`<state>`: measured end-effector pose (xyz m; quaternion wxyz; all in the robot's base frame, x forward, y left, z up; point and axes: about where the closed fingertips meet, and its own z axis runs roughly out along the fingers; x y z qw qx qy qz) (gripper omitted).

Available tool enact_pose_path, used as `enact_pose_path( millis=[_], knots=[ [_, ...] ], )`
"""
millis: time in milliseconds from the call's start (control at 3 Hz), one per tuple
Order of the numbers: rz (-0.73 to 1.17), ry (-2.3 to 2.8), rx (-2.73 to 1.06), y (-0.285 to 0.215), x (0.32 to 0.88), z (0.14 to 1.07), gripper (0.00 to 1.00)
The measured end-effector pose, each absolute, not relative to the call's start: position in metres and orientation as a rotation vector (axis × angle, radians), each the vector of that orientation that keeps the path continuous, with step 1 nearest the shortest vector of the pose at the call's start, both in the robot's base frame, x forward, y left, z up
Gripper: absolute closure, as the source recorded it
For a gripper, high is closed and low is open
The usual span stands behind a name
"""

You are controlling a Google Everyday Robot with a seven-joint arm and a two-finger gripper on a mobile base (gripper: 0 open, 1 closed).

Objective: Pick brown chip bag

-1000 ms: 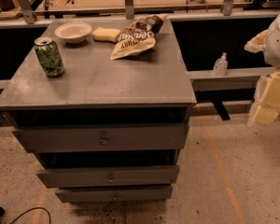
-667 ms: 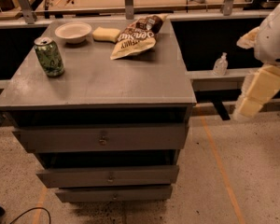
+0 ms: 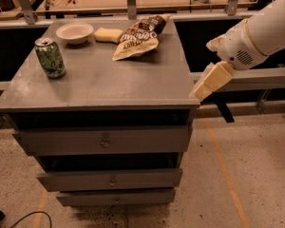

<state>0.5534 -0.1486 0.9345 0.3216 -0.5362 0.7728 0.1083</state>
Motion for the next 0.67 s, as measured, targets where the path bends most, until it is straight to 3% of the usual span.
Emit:
enact_pose_path(
  millis=[667],
  knots=[
    [0.284, 1.997, -1.303, -0.143, 0.577, 0.93, 0.0]
  ],
)
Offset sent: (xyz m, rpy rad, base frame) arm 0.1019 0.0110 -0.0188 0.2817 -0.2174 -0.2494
